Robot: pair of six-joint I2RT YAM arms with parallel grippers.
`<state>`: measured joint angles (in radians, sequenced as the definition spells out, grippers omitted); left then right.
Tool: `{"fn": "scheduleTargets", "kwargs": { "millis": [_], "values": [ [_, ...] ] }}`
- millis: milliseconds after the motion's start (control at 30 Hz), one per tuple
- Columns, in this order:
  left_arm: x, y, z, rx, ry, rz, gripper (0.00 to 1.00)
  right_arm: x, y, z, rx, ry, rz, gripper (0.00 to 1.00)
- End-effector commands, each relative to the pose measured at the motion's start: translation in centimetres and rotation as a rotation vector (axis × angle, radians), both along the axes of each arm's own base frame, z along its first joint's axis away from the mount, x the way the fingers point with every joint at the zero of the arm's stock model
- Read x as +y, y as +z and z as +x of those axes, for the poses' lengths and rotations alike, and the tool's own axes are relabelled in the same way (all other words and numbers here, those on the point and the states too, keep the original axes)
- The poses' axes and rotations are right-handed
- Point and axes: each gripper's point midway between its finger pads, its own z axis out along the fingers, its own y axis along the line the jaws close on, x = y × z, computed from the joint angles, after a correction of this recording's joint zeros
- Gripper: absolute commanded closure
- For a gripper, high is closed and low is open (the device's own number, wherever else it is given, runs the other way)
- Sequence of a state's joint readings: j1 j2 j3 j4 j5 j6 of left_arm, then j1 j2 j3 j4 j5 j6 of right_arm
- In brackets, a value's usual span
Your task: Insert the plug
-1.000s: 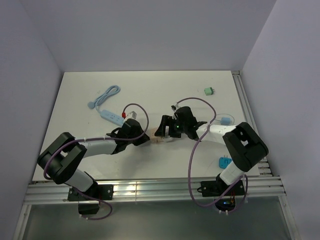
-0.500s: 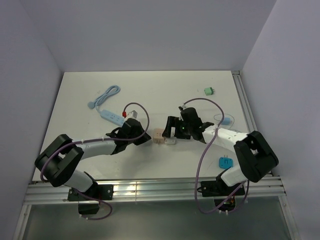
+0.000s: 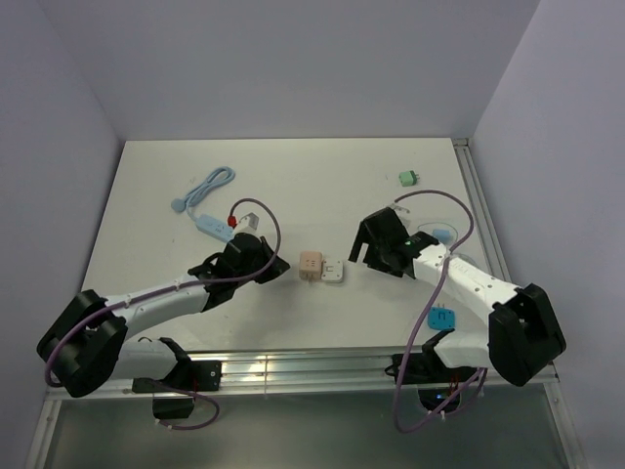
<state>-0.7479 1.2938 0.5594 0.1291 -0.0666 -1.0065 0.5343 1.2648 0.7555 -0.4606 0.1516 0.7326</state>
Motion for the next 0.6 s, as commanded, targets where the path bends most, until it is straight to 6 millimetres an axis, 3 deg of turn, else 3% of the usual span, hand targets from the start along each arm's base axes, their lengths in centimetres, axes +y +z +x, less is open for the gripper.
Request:
{"fn": "scheduleTargets", "kwargs": {
  "millis": [0, 200, 300, 400, 433, 567],
  "values": [
    [0.1, 1.9, -0.3, -0.050, -0.017, -0.001, 1.00, -4.5, 1.2, -0.6, 0.026, -0.245, -0.108, 0.03],
    [-1.8, 4.2, -1.7, -0.077, -0.101, -0.031, 1.00, -7.7, 2.0, -3.0, 0.037, -0.406, -0.032, 0.04],
    [-3.0, 4.7, -2.5, -0.085, -0.153, -0.045, 1.00, -10.8, 3.5, -4.2, -0.016, -0.543, 0.005, 0.09],
    [-3.9, 5.7, -3.6, -0.108, -0.204, -0.108, 0.96, -14.0, 5.5, -6.2, -0.098, -0.706, 0.007, 0.37],
    [-3.9, 5.7, -3.9, -0.109, -0.212, -0.119, 0.92, -14.6, 5.6, -6.7, -0.100, -0.731, -0.004, 0.51],
    [-4.0, 6.8, -4.4, -0.129, -0.244, -0.132, 0.69, -16.0, 4.1, -9.0, -0.003, -0.786, -0.054, 0.81]
  ]
}}
